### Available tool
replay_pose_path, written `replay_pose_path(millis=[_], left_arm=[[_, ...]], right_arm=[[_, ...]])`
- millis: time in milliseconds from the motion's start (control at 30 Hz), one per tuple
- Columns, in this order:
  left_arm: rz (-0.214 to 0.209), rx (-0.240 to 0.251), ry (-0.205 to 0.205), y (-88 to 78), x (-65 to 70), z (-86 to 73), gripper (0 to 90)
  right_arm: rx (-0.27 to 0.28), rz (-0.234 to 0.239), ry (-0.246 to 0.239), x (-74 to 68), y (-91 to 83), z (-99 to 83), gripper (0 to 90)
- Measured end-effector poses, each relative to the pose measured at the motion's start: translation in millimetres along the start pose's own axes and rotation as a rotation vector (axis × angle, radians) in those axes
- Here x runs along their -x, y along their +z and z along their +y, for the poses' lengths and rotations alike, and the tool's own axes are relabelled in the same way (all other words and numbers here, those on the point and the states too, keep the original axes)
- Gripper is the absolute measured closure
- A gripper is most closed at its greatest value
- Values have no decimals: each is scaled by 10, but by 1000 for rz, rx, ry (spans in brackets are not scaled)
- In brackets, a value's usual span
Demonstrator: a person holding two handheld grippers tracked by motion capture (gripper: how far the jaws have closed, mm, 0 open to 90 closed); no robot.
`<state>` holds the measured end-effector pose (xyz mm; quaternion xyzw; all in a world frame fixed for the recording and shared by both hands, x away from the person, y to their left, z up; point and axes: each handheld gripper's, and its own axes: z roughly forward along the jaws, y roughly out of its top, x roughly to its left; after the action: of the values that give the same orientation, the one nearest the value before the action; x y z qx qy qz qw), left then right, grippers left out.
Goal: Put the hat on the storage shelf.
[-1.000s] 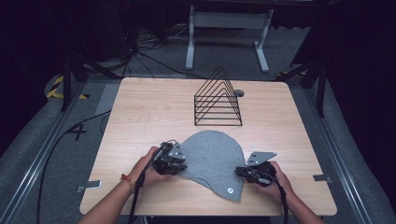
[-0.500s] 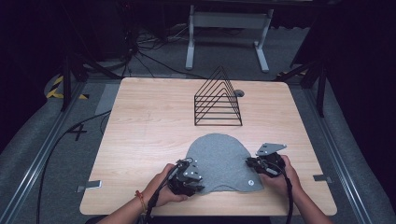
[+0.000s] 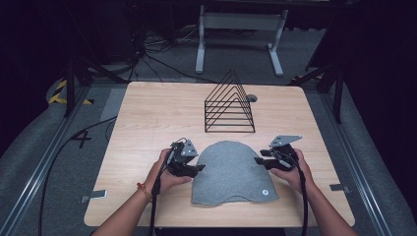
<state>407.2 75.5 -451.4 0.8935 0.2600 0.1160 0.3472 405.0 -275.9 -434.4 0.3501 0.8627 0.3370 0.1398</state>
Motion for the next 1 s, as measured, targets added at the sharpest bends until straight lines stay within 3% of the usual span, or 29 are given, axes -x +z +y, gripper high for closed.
replay_pose_path(millis=[67, 133, 267, 400, 567, 600, 667, 700, 800, 1000], left_arm=[[7, -19, -29, 59, -64, 2, 422], [-17, -12, -80, 142, -142, 9, 400], [-28, -7, -73, 226, -160, 30, 375], [-30, -22, -53, 234, -108, 60, 380], [-60, -12, -42, 237, -62, 74, 547], [-80, -5, -47, 241, -53, 78, 644], [-88, -5, -42, 242, -56, 81, 706], [-92, -8, -45, 241, -54, 82, 706], [-114, -3, -36, 255, -65, 95, 835], [-111, -6, -7, 214, -62, 163, 870]], right_arm=[[-10, 7, 9, 45, 79, 37, 533], [-25, 26, 20, 76, 166, 63, 508], [-49, 32, 25, 77, 272, 60, 469], [-61, 4, 9, 29, 294, 62, 468], [-87, 21, 11, -25, 271, 84, 682], [-89, 43, 39, -28, 265, 83, 774], [-86, 59, 66, -5, 262, 71, 821], [-86, 59, 66, -5, 262, 71, 821], [-71, 81, 95, 20, 260, 48, 847], [-53, 60, 70, -13, 209, 41, 853]])
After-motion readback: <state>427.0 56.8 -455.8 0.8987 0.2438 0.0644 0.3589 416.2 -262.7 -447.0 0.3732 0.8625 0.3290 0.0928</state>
